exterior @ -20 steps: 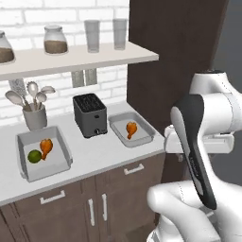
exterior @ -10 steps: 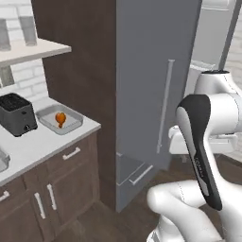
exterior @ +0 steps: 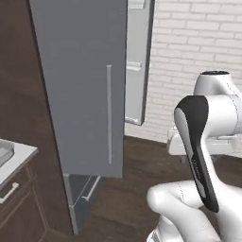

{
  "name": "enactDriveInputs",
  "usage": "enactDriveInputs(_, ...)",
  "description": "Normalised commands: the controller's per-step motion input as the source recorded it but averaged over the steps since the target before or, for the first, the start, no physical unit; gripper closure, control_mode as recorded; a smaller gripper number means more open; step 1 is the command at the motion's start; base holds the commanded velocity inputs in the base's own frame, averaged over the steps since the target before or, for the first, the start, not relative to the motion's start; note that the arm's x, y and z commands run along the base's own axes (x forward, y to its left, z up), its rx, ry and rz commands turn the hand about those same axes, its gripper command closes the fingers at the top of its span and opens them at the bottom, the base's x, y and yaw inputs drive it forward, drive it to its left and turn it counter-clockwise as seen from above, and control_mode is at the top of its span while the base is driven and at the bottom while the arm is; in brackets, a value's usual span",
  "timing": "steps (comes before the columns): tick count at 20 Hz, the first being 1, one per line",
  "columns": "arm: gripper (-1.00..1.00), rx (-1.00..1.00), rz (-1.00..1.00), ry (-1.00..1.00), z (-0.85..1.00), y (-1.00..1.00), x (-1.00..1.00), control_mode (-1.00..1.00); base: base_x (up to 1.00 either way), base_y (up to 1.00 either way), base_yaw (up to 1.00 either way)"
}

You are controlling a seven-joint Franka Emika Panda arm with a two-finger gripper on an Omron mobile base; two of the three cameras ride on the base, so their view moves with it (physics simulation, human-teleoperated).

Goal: Place one lime and one chicken drumstick in each tupperware on the nearby counter, to pack two identical lunches.

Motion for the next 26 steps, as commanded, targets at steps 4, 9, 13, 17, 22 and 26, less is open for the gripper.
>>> enactDriveInputs(4, -1.0, 0.0, 0.0, 0.0, 0.0, 0.0, 0.0, 1.0, 0.89, -0.56, -0.3)
enactDriveInputs(9, -1.0, 0.0, 0.0, 0.0, 0.0, 0.0, 0.0, 1.0, 1.0, -0.46, -0.08)
enactDriveInputs(13, -1.0, 0.0, 0.0, 0.0, 0.0, 0.0, 0.0, 1.0, 1.0, -0.21, 0.26)
enactDriveInputs(17, -1.0, 0.0, 0.0, 0.0, 0.0, 0.0, 0.0, 1.0, 0.77, -0.04, 0.7)
enactDriveInputs(22, -1.0, 0.0, 0.0, 0.0, 0.0, 0.0, 0.0, 1.0, 0.4, -0.03, 0.87)
enactDriveInputs(26, -1.0, 0.0, 0.0, 0.0, 0.0, 0.0, 0.0, 1.0, 0.21, -0.14, 0.87)
